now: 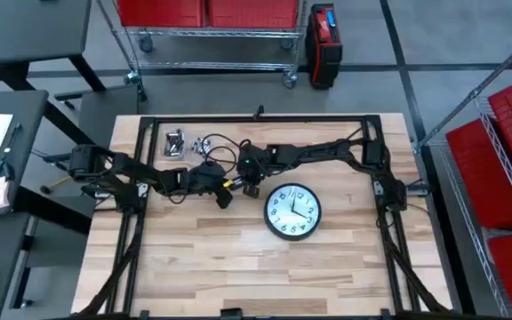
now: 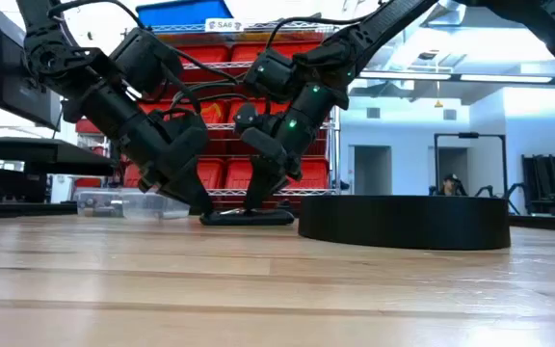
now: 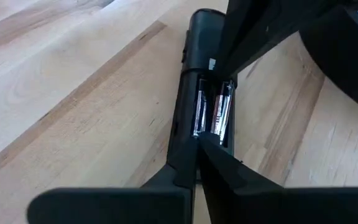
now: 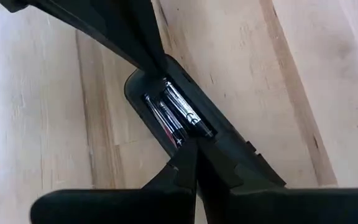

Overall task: Insert battery
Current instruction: Insert the silver battery into the remote, then close the remote's battery cover

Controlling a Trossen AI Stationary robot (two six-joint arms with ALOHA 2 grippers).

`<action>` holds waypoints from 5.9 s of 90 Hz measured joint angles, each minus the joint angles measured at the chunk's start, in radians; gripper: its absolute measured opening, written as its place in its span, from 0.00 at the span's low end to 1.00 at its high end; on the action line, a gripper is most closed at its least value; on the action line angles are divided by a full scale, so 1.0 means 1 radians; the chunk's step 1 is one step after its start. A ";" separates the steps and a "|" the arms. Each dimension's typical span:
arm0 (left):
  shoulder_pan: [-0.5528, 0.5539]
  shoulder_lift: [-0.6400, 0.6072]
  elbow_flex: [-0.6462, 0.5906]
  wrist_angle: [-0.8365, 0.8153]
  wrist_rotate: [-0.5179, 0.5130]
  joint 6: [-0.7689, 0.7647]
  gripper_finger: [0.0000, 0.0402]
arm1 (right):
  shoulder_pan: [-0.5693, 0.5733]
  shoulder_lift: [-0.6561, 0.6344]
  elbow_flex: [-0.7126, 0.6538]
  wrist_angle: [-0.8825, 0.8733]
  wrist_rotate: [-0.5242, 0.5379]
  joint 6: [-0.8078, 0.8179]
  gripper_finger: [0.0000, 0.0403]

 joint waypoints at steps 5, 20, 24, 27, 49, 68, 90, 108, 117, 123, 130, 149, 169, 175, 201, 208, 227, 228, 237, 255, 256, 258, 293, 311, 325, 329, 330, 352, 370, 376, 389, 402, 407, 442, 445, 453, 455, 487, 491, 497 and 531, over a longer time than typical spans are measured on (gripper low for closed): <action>0.000 0.000 0.000 0.000 0.000 0.000 0.00 | -0.001 0.000 0.000 0.000 0.006 -0.007 0.00; -0.002 -0.012 0.000 0.006 0.010 0.001 0.00 | -0.007 0.000 -0.001 -0.002 0.014 -0.015 0.00; -0.003 -0.024 0.006 0.007 0.021 0.004 0.00 | -0.007 0.000 -0.001 -0.003 0.014 -0.015 0.00; -0.004 -0.035 0.014 0.010 0.023 0.012 0.00 | -0.007 0.001 -0.001 -0.004 0.014 -0.015 0.00; -0.001 -0.079 0.055 0.016 0.020 0.094 0.00 | -0.008 0.002 -0.002 -0.003 0.013 -0.007 0.00; 0.008 0.008 0.059 0.064 0.060 0.091 0.00 | -0.008 0.002 -0.002 -0.003 0.013 -0.007 0.00; 0.014 0.107 0.063 0.169 0.076 0.095 0.00 | -0.008 0.002 -0.002 -0.003 0.013 -0.007 0.00; 0.035 0.165 0.069 0.196 0.104 0.123 0.00 | -0.008 0.003 -0.002 -0.004 0.010 -0.008 0.00; 0.042 0.192 0.087 0.192 0.111 0.147 0.00 | -0.006 0.005 -0.004 -0.008 0.001 -0.008 0.00; 0.046 0.203 0.097 0.191 0.114 0.167 0.00 | -0.008 0.005 -0.004 -0.013 -0.004 -0.015 0.00; 0.047 0.216 0.103 0.186 0.116 0.165 0.00 | -0.009 0.004 -0.004 -0.022 -0.003 -0.019 0.00; 0.036 0.164 0.104 0.148 0.139 0.141 0.00 | -0.010 -0.006 -0.004 -0.019 -0.004 -0.026 0.00; 0.029 -0.064 0.106 -0.047 0.149 0.135 0.00 | 0.004 -0.076 0.007 -0.031 -0.053 -0.036 0.00; 0.029 -0.151 0.108 -0.145 0.150 0.136 0.00 | 0.006 -0.115 0.008 -0.052 -0.083 -0.031 0.00; 0.029 -0.501 0.272 -0.575 0.150 0.154 0.00 | 0.012 -0.429 0.009 -0.181 -0.118 -0.009 0.00; 0.029 -0.555 0.308 -0.611 0.150 0.161 0.00 | 0.015 -0.519 0.010 -0.182 -0.118 0.003 0.00; 0.027 -0.603 0.380 -0.752 0.178 0.140 0.09 | 0.019 -0.679 0.012 -0.249 -0.118 0.154 0.00; 0.027 -0.603 0.382 -0.766 0.189 0.133 0.10 | 0.019 -0.684 0.012 -0.257 -0.118 0.160 0.00; 0.012 -0.578 0.401 -0.809 0.324 0.071 0.21 | 0.040 -0.716 0.011 -0.334 -0.117 0.184 0.05; -0.133 -0.472 0.493 -0.960 0.483 0.059 0.41 | 0.170 -0.769 0.011 -0.422 -0.105 0.185 0.24; -0.147 -0.462 0.503 -0.978 0.483 0.066 0.41 | 0.178 -0.771 0.011 -0.425 -0.100 0.185 0.25; -0.179 -0.442 0.527 -1.013 0.477 0.076 0.42 | 0.195 -0.775 0.011 -0.430 -0.091 0.185 0.27; -0.596 -0.080 0.839 -1.160 0.291 -0.141 0.41 | 0.501 -0.860 0.011 -0.667 -0.023 0.307 0.50; -0.711 0.096 0.920 -1.151 0.336 -0.290 0.41 | 0.716 -0.889 0.011 -0.688 0.193 0.337 0.47; -0.780 0.213 1.020 -1.118 0.337 -0.405 0.41 | 0.851 -0.881 0.011 -0.699 0.324 0.391 0.45; -0.798 0.241 1.050 -1.112 0.336 -0.445 0.41 | 0.888 -0.879 0.004 -0.697 0.352 0.406 0.45; -0.802 0.248 1.057 -1.110 0.336 -0.456 0.41 | 0.897 -0.879 0.000 -0.694 0.360 0.410 0.45; -0.889 0.411 1.192 -1.090 0.294 -0.526 0.41 | 1.027 -0.878 -0.103 -0.688 0.539 0.547 0.44; -0.900 0.520 1.235 -1.100 0.223 -0.523 0.41 | 1.055 -0.877 -0.189 -0.616 0.596 0.660 0.44; -0.900 0.552 1.242 -1.114 0.217 -0.515 0.41 | 1.059 -0.877 -0.208 -0.598 0.597 0.681 0.44; -0.895 0.596 1.242 -1.132 0.221 -0.536 0.41 | 1.060 -0.877 -0.233 -0.595 0.596 0.724 0.44; -0.884 0.595 1.223 -1.183 0.199 -0.608 0.41 | 1.060 -0.872 -0.233 -0.599 0.596 0.730 0.44; -0.880 0.596 1.218 -1.185 0.196 -0.622 0.41 | 1.059 -0.872 -0.233 -0.600 0.596 0.729 0.44; -0.887 0.616 1.207 -1.120 0.194 -0.531 0.41 | 1.059 -0.871 -0.233 -0.601 0.596 0.724 0.44; -0.889 0.628 1.203 -1.129 0.186 -0.534 0.41 | 1.059 -0.870 -0.233 -0.600 0.596 0.724 0.44; -0.890 0.647 1.204 -1.104 0.194 -0.533 0.41 | 1.059 -0.869 -0.233 -0.602 0.596 0.727 0.44; -0.890 0.655 1.206 -1.090 0.201 -0.529 0.41 | 1.059 -0.868 -0.233 -0.602 0.596 0.727 0.44; -0.867 0.686 1.207 -1.134 0.214 -0.555 0.18 | 1.058 -0.862 -0.232 -0.606 0.597 0.729 0.44; -0.861 0.687 1.206 -1.137 0.217 -0.557 0.11 | 1.058 -0.860 -0.232 -0.604 0.599 0.730 0.44; -0.852 0.687 1.206 -1.139 0.222 -0.561 0.03 | 1.056 -0.858 -0.232 -0.605 0.599 0.730 0.44; -0.799 0.666 1.307 -1.366 0.204 -0.495 0.00 | 1.056 -0.858 -0.232 -0.614 0.599 0.727 0.44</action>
